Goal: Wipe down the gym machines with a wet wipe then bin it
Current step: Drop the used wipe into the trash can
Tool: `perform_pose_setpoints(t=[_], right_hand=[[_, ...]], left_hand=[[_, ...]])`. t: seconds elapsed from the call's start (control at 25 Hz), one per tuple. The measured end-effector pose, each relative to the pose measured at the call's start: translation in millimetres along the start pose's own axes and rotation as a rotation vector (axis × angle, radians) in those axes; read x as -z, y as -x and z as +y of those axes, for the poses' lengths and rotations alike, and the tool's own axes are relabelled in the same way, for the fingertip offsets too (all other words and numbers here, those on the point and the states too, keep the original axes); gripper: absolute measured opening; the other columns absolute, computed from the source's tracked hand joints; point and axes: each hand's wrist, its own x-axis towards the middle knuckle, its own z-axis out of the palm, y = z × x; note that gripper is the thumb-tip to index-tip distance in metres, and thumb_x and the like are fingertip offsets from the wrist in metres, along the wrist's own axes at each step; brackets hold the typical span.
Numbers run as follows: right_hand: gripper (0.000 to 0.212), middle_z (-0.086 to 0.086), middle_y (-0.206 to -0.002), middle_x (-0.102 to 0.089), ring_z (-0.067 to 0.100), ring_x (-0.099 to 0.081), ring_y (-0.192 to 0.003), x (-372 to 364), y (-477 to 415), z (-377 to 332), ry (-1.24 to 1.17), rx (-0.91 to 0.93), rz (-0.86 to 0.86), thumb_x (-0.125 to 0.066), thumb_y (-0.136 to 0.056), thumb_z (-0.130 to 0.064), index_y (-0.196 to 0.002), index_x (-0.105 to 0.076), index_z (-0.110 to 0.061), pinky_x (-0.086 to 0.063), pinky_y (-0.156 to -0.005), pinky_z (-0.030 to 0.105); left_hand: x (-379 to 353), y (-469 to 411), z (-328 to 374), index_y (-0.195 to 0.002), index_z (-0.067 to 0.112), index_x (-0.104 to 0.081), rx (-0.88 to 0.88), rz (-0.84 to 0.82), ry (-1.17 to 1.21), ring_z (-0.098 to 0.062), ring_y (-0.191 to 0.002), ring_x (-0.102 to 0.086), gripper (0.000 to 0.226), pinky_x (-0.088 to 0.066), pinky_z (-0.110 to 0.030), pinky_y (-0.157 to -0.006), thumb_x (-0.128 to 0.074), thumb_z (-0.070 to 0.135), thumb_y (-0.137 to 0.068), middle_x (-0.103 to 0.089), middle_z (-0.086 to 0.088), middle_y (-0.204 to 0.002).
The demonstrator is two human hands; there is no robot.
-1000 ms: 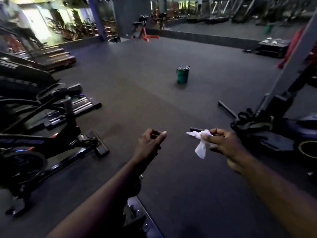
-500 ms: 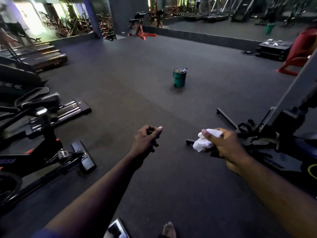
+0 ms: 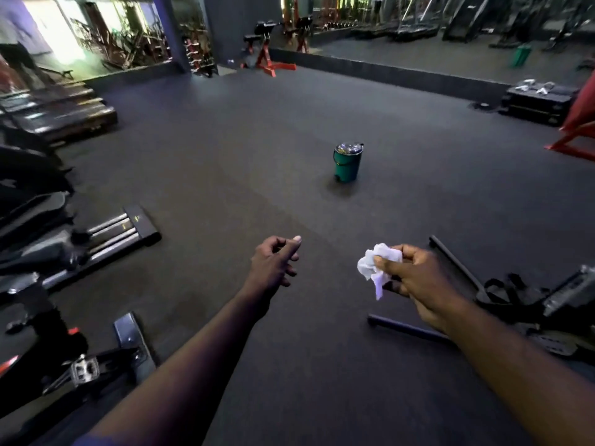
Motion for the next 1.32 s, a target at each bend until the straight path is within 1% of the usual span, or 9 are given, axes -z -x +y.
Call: perform_pose_setpoints(t=[0.12, 0.24, 0.32, 0.52, 0.68, 0.76, 0.92, 1.12, 1.32], right_hand=[[0.028, 0.023, -0.105, -0.077, 0.032, -0.075, -0.092, 1.1, -82.3, -26.0, -0.037, 0.041, -0.010, -0.077, -0.093, -0.014, -0.113, -0.068, 0.005, -0.061, -0.088, 0.046], [0.024, 0.019, -0.103, -0.078, 0.031, -0.077, -0.090, 2.5, -175.8, -44.8, -0.066, 0.075, -0.008, -0.075, -0.095, -0.015, -0.111, -0.071, 0.002, -0.060, -0.073, 0.040], [0.024, 0.018, -0.099, -0.078, 0.031, -0.075, -0.078, 5.8, -251.1, -52.6, -0.062, 0.073, -0.011, -0.076, -0.094, -0.016, -0.110, -0.070, 0.001, -0.056, -0.065, 0.039], [0.018, 0.015, -0.093, -0.077, 0.016, -0.067, -0.064, -5.4, -427.0, -99.5, -0.037, 0.031, -0.035, -0.072, -0.096, -0.007, -0.111, -0.066, 0.001, -0.057, -0.058, 0.029], [0.034, 0.010, -0.087, -0.072, 0.013, -0.068, -0.068, -61.2, -543.1, -144.7, -0.008, 0.043, -0.207, -0.079, -0.068, 0.006, -0.100, -0.067, 0.005, -0.059, -0.062, 0.026], [0.032, 0.009, -0.083, -0.067, 0.017, -0.071, -0.071, -92.3, -596.3, -152.1, -0.010, 0.047, -0.233, -0.078, -0.066, 0.012, -0.094, -0.066, 0.003, -0.059, -0.062, 0.026], [0.024, 0.011, -0.084, -0.069, 0.019, -0.069, -0.074, -154.5, -729.6, -150.5, 0.020, -0.008, -0.153, -0.065, -0.084, 0.020, -0.095, -0.069, -0.002, -0.061, -0.067, 0.028], [0.024, 0.019, -0.106, -0.078, 0.023, -0.075, -0.082, -186.8, -872.2, -180.4, -0.005, -0.074, 0.013, -0.074, -0.088, 0.006, -0.110, -0.070, -0.003, -0.062, -0.068, 0.029], [0.019, 0.010, -0.096, -0.078, 0.018, -0.073, -0.076, -190.2, -1001.5, -209.3, -0.068, -0.081, 0.148, -0.077, -0.089, -0.003, -0.107, -0.070, -0.006, -0.059, -0.057, 0.025]], left_hand=[[-20.9, -79.7, 33.0, -0.092, 0.017, -0.064, -0.054, -0.051, -0.017, -0.020, -0.064, -0.060, 0.028, -0.043, -0.029, -0.051, -0.073, 0.043, -0.095, -0.068, -0.001, -0.082], [-41.5, -172.7, 46.3, -0.094, 0.015, -0.065, -0.071, -0.061, -0.024, -0.019, -0.065, -0.061, 0.028, -0.044, -0.029, -0.051, -0.072, 0.042, -0.097, -0.068, -0.001, -0.083], [-58.1, -243.8, 52.0, -0.095, 0.014, -0.065, -0.069, -0.064, -0.025, -0.020, -0.065, -0.060, 0.028, -0.044, -0.029, -0.050, -0.071, 0.041, -0.097, -0.067, -0.002, -0.084], [-81.0, -397.3, 92.0, -0.095, 0.013, -0.063, -0.045, -0.010, -0.032, -0.018, -0.062, -0.059, 0.026, -0.043, -0.027, -0.048, -0.071, 0.037, -0.098, -0.067, -0.005, -0.086], [-61.1, -507.8, 119.7, -0.099, 0.011, -0.064, -0.046, 0.030, -0.035, -0.017, -0.062, -0.059, 0.027, -0.043, -0.027, -0.049, -0.070, 0.038, -0.099, -0.068, -0.004, -0.086], [-42.9, -562.8, 122.5, -0.099, 0.011, -0.065, -0.052, 0.067, -0.014, -0.016, -0.062, -0.060, 0.028, -0.043, -0.027, -0.049, -0.070, 0.039, -0.099, -0.068, -0.003, -0.086], [-1.9, -707.1, 115.9, -0.098, 0.011, -0.065, -0.045, 0.095, 0.018, -0.015, -0.060, -0.059, 0.028, -0.043, -0.026, -0.048, -0.070, 0.039, -0.098, -0.068, -0.003, -0.085], [19.1, -885.3, 149.8, -0.094, 0.015, -0.064, -0.054, -0.018, -0.020, -0.016, -0.062, -0.059, 0.026, -0.043, -0.027, -0.050, -0.069, 0.040, -0.099, -0.069, -0.003, -0.086], [-19.2, -1050.1, 178.7, -0.094, 0.015, -0.066, -0.029, -0.171, -0.107, -0.017, -0.064, -0.062, 0.030, -0.045, -0.029, -0.052, -0.070, 0.044, -0.097, -0.071, -0.003, -0.087]])
